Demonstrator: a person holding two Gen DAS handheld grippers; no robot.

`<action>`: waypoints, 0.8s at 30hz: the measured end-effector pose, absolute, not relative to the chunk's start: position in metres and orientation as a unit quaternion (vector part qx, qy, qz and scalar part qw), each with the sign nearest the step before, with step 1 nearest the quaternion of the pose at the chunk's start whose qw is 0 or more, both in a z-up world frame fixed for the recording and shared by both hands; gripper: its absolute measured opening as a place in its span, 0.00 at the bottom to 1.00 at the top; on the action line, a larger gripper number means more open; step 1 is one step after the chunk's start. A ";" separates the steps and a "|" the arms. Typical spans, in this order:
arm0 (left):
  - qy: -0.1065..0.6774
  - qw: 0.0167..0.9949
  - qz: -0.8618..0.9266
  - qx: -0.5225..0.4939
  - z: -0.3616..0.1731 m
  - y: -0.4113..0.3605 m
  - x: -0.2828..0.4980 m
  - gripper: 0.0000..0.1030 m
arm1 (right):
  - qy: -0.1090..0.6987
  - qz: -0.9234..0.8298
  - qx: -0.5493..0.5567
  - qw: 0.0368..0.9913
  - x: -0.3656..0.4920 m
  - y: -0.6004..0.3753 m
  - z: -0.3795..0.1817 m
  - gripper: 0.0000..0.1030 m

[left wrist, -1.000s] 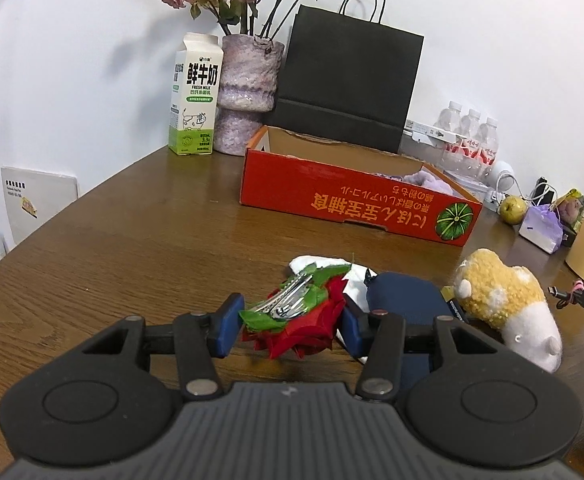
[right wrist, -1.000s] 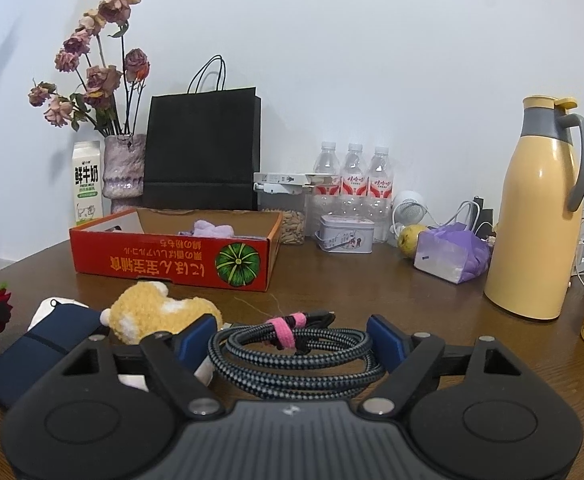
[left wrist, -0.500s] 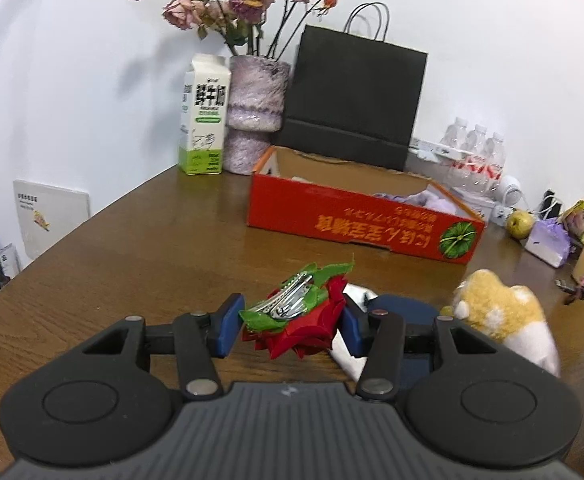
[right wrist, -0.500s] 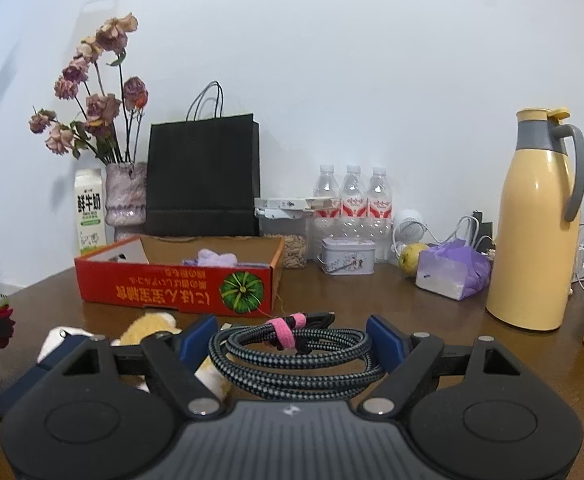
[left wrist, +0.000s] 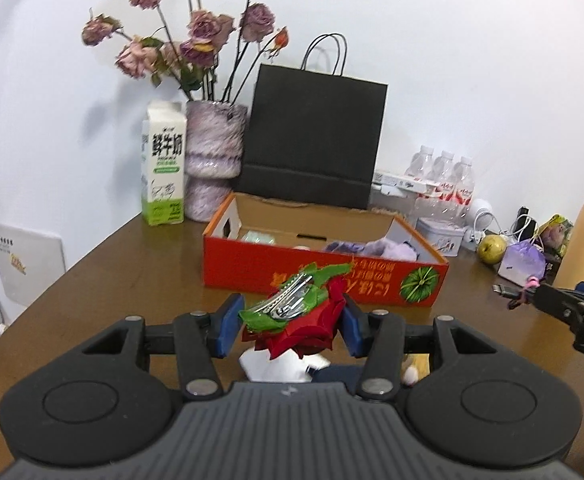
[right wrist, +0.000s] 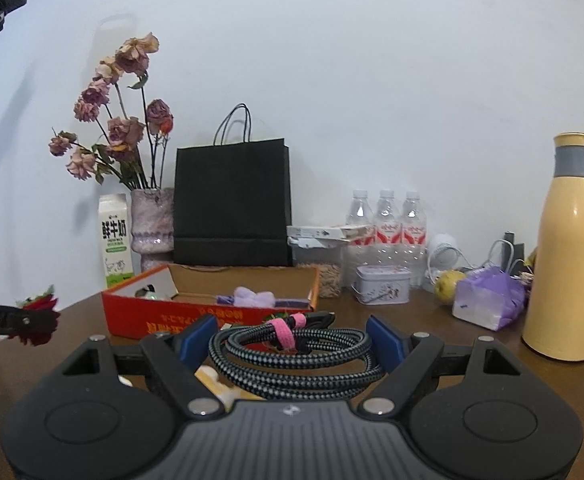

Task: Organize objects
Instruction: 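Carry the rose and braided cable over the red box with both tools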

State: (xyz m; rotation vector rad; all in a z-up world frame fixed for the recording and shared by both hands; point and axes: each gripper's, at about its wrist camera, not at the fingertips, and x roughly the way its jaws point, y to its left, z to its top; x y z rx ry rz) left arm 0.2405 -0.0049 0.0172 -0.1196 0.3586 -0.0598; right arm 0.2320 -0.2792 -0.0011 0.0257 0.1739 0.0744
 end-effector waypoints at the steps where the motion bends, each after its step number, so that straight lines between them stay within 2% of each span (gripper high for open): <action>1: 0.177 0.982 -0.033 -0.058 0.019 -0.007 0.243 0.50 | 0.085 0.040 0.013 0.995 0.234 -0.278 0.001 0.78; 24: 0.168 0.983 -0.051 -0.060 0.042 -0.022 0.311 0.50 | 0.097 0.071 0.015 0.993 0.287 -0.260 0.013 0.78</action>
